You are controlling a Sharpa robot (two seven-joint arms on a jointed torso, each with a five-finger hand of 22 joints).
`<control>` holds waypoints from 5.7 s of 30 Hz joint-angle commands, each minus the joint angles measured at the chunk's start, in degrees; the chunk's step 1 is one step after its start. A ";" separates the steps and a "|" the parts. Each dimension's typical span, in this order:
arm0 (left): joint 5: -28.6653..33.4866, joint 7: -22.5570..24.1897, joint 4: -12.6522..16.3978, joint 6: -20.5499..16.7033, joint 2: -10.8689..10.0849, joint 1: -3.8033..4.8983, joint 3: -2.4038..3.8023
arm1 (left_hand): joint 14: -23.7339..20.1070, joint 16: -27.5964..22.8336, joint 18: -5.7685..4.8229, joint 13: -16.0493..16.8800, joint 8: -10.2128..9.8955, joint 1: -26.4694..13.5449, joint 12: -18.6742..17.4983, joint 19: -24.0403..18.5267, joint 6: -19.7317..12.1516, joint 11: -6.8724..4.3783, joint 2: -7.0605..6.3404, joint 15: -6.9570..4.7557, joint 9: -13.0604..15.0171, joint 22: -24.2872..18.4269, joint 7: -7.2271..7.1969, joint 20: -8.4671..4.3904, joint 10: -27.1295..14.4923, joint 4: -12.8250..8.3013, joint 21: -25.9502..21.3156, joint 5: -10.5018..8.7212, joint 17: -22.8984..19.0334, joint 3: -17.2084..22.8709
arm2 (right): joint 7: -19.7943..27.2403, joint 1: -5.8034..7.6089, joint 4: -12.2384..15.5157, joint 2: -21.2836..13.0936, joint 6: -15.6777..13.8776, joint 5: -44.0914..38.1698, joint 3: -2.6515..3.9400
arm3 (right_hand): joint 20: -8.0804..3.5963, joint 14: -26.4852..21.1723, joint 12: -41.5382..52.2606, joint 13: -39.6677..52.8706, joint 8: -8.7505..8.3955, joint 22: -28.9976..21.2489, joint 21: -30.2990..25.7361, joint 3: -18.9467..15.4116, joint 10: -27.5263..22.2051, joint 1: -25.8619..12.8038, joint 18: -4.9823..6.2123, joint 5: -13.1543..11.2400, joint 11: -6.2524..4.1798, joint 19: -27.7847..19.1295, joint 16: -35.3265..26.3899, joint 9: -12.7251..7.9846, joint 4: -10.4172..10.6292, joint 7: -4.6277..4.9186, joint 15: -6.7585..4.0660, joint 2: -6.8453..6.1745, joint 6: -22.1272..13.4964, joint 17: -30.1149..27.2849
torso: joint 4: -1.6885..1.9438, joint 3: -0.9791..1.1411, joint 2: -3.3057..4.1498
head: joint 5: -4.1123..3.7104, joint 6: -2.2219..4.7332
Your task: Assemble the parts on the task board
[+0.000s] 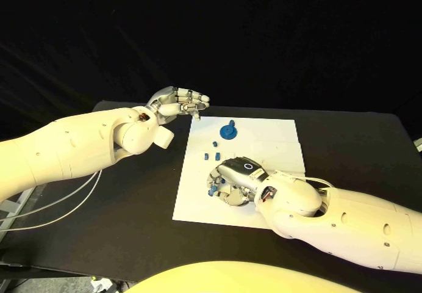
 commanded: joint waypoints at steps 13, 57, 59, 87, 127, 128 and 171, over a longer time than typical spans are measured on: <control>0.07 -0.31 0.22 0.52 -0.16 0.05 0.04 | -0.36 -0.94 -0.56 0.10 1.14 -0.68 0.92 -0.11 -0.90 0.11 0.68 0.00 -0.50 -0.83 0.31 0.23 -1.31 0.38 -0.94 0.04 -0.50 -2.34 | -0.89 -0.29 -1.62 0.92 -1.66 0.96 -0.74 | 1.69 2.50 -4.34 1.94 -0.20 4.17 -3.84 -0.58 -2.79 -6.35 -0.64 0.75 1.29 -0.24 0.23 2.02 2.14 2.12 1.84 -1.29 -4.25 -0.29 | -0.03 0.05 -0.01 | 0.20 -0.19; 0.13 -0.02 0.94 -0.04 -1.04 -0.03 -0.09 | -0.38 -1.02 -0.56 0.08 1.22 -0.67 1.01 -0.06 -0.94 0.11 0.69 0.00 -0.54 -0.93 0.30 0.23 -1.36 0.36 -1.08 0.03 -0.51 -2.43 | -7.99 8.70 11.85 -27.78 -0.74 28.33 -0.06 | -0.31 3.97 51.04 47.94 2.93 7.79 4.90 -26.03 4.06 -3.31 -2.06 8.29 -1.88 3.32 5.14 4.13 15.26 0.27 -0.63 1.34 -7.25 5.50 | -1.01 -0.09 -0.76 | -6.86 2.39; 0.14 0.00 1.06 -0.05 -1.08 -0.06 -0.09 | -0.38 -1.02 -0.56 0.08 1.22 -0.67 1.01 -0.06 -0.94 0.11 0.69 0.00 -0.54 -0.93 0.30 0.23 -1.36 0.36 -1.08 0.03 -0.51 -2.43 | -9.22 8.77 12.32 -29.14 0.04 28.44 -0.20 | -0.35 4.14 55.31 53.81 4.24 8.44 6.02 -27.29 4.98 -4.68 -2.19 8.31 -1.93 3.41 5.87 5.25 15.23 0.09 -0.63 2.02 -7.64 6.61 | -1.03 -0.03 -0.76 | -7.34 2.45; 0.26 -0.06 1.18 0.06 -1.64 -0.41 -0.12 | -0.35 -1.03 -0.57 0.08 1.29 -0.71 1.08 -0.02 -0.91 0.10 0.72 0.00 -0.56 -0.98 0.28 0.24 -1.35 0.39 -1.15 0.03 -0.50 -2.48 | -15.88 5.62 13.42 -29.39 1.12 22.86 -1.23 | -0.51 5.14 65.59 68.61 8.57 11.46 13.13 -36.13 9.89 -9.73 -3.25 9.47 -2.45 4.38 9.19 9.26 15.49 -0.56 -0.98 4.61 -8.43 12.32 | -1.24 -0.16 -0.76 | -7.56 2.12; 0.27 -0.32 1.62 0.31 -2.30 -0.40 -0.12 | -0.34 -1.06 -0.57 0.07 1.39 -0.82 1.18 0.03 -0.88 0.09 0.75 0.00 -0.59 -1.07 0.26 0.25 -1.36 0.46 -1.28 0.03 -0.50 -2.57 | -21.30 1.96 9.38 -23.36 4.53 20.56 -1.30 | -0.89 5.25 66.39 71.96 11.28 12.27 14.61 -41.86 11.24 -7.81 -3.47 10.28 -3.13 4.51 9.64 11.44 15.32 -1.37 -1.50 8.25 -7.48 13.16 | -1.21 -0.16 -0.80 | -7.21 1.67; 0.27 -0.32 1.62 0.30 -2.31 -0.40 -0.12 | -0.34 -1.06 -0.57 0.07 1.39 -0.82 1.18 0.03 -0.88 0.09 0.75 0.00 -0.59 -1.07 0.26 0.25 -1.36 0.46 -1.28 0.03 -0.50 -2.57 | -21.19 1.94 9.40 -23.32 3.96 20.76 -1.30 | -0.94 5.27 66.64 72.27 11.41 12.32 14.84 -41.89 11.47 -7.47 -3.50 11.01 -3.21 4.56 9.69 11.51 15.33 -1.46 -1.57 8.62 -7.28 13.27 | -1.23 -0.15 -0.81 | -7.20 1.70; 0.28 -0.68 1.62 0.62 -2.18 -0.39 -0.13 | -0.34 -1.12 -0.56 0.06 1.47 -0.78 1.28 0.10 -0.90 0.07 0.82 -0.02 -0.64 -1.16 0.26 0.23 -1.38 0.44 -1.41 0.08 -0.49 -2.58 | -20.29 3.79 9.61 -16.38 -1.61 30.04 -1.23 | -2.30 5.90 70.31 76.60 13.23 13.44 20.01 -41.51 15.05 -9.01 -4.32 14.68 -5.18 5.41 11.24 12.42 15.49 -3.73 -3.16 14.56 -1.87 16.42 | -1.21 -0.12 -0.77 | -6.95 1.71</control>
